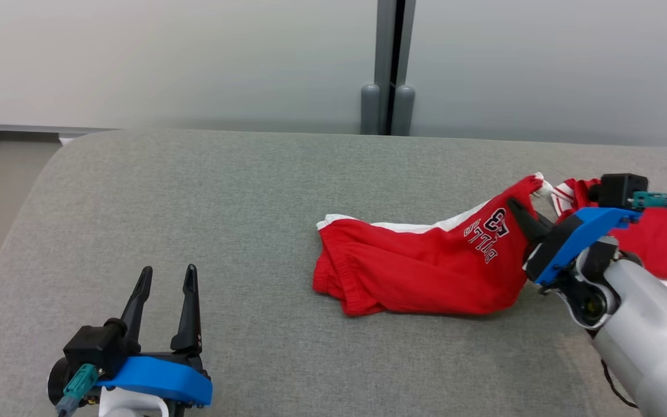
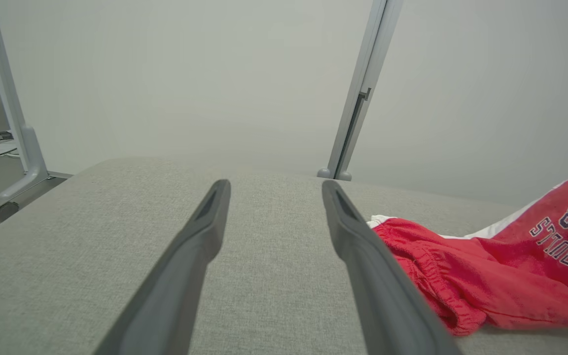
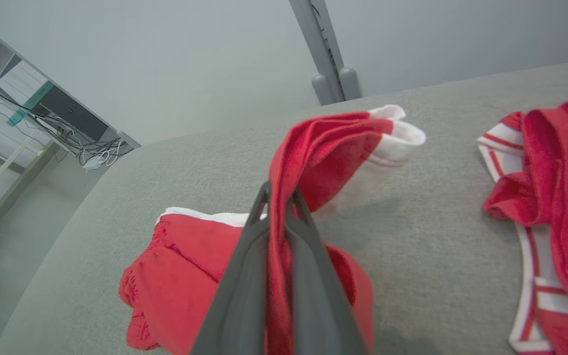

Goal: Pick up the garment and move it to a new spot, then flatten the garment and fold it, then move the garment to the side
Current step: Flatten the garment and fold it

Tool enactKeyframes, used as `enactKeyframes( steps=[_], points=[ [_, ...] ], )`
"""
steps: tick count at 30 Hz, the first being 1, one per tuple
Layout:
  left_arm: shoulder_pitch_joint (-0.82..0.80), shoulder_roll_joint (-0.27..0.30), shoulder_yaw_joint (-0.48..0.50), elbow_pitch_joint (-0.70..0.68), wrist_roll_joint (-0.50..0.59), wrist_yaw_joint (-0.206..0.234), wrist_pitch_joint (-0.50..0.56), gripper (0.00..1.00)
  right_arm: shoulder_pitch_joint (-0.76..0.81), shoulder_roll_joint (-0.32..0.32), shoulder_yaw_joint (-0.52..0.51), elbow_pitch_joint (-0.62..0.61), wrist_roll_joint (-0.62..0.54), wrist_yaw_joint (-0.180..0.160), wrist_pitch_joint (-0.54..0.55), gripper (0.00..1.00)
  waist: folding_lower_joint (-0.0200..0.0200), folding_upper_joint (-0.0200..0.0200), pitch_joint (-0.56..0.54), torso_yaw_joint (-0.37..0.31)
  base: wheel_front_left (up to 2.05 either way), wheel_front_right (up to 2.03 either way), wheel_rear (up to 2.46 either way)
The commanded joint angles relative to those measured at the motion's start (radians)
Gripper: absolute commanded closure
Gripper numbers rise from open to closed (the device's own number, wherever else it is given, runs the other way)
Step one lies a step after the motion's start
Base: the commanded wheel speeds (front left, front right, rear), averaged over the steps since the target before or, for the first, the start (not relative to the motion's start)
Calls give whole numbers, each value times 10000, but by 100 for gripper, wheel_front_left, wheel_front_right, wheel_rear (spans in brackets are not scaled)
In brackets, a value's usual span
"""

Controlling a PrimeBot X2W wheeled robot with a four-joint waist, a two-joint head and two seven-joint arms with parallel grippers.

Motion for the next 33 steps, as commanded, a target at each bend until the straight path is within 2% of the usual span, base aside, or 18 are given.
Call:
enactKeyframes(
  steps=[1,10,16,17,18,19,22,27,33],
  points=[
    [-38,-47,80,59,51,-69,-42,0,-79,199,94,-34,-77,1,30,100,1,-1,47,144,0,0,0],
    [-202,-481,302,521,344,-466,-42,0,-843,1929,502,1047,-205,1,473,100,1,-1,266,1208,0,0,0],
    [-368,-632,486,706,525,-665,-42,0,-1087,2721,710,1854,-232,3,694,100,1,-1,521,1625,0,0,0],
    [-379,-653,526,742,555,-688,-42,0,-1097,2840,733,1906,-206,3,650,61,1,-1,547,1634,0,0,0],
    [-396,-671,564,769,567,-721,-42,0,-1101,2932,755,1929,-171,3,599,9,1,-1,573,1635,0,0,0],
    [-418,-687,598,801,599,-742,-42,0,-1107,3004,778,1883,-125,3,579,0,1,-1,596,1619,0,0,0],
    [-462,-757,672,863,676,-785,-42,0,-772,3193,693,1186,449,1,775,0,1,-1,599,1474,0,0,0],
    [-442,-799,880,871,798,-845,-42,0,-385,3199,440,-768,1544,3,880,0,1,-1,501,931,0,0,0],
    [-338,-868,1101,802,904,-918,-41,0,-22,1968,217,-2790,1504,3,-337,0,1,-1,321,220,0,0,0]
  ],
)
